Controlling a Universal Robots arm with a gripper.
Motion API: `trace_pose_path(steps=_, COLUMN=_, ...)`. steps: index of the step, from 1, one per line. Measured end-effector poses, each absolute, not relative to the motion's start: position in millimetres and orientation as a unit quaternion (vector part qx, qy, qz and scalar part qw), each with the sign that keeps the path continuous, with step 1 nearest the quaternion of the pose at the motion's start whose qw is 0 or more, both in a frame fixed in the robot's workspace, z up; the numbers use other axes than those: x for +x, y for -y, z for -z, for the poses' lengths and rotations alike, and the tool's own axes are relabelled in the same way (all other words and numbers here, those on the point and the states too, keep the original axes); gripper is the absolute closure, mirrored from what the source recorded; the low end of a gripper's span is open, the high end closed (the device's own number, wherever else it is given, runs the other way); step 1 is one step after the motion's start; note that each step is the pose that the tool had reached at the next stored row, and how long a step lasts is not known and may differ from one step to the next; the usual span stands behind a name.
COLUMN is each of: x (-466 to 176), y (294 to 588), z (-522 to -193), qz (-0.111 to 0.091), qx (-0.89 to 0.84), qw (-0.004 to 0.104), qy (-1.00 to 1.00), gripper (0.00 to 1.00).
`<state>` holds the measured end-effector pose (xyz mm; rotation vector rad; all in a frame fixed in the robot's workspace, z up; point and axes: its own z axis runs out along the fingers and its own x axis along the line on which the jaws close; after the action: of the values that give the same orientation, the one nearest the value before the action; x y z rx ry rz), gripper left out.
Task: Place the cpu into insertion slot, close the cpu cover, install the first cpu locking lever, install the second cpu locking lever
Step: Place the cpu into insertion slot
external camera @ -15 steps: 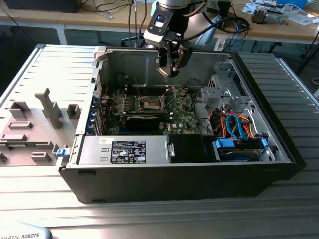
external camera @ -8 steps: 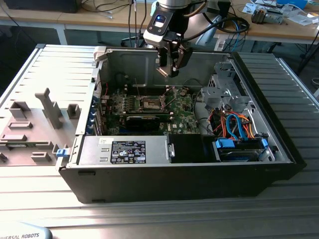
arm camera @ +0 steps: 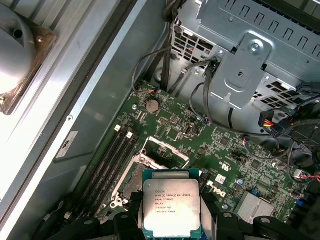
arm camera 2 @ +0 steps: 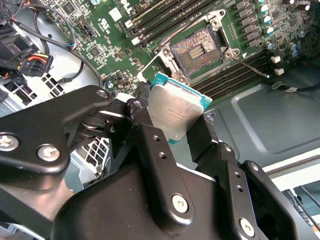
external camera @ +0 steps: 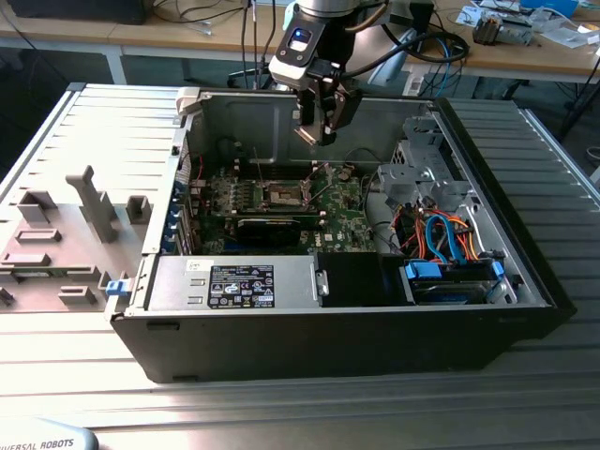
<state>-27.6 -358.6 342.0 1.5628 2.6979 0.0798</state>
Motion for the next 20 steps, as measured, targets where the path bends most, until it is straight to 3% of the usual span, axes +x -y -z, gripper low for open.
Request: trace_pose_path(steps=20, x=-27.6, y=358.6, z=-342.0, qz=-0.025, qx=0.506, qw=0.012, qy=-0.862, gripper=0.46)
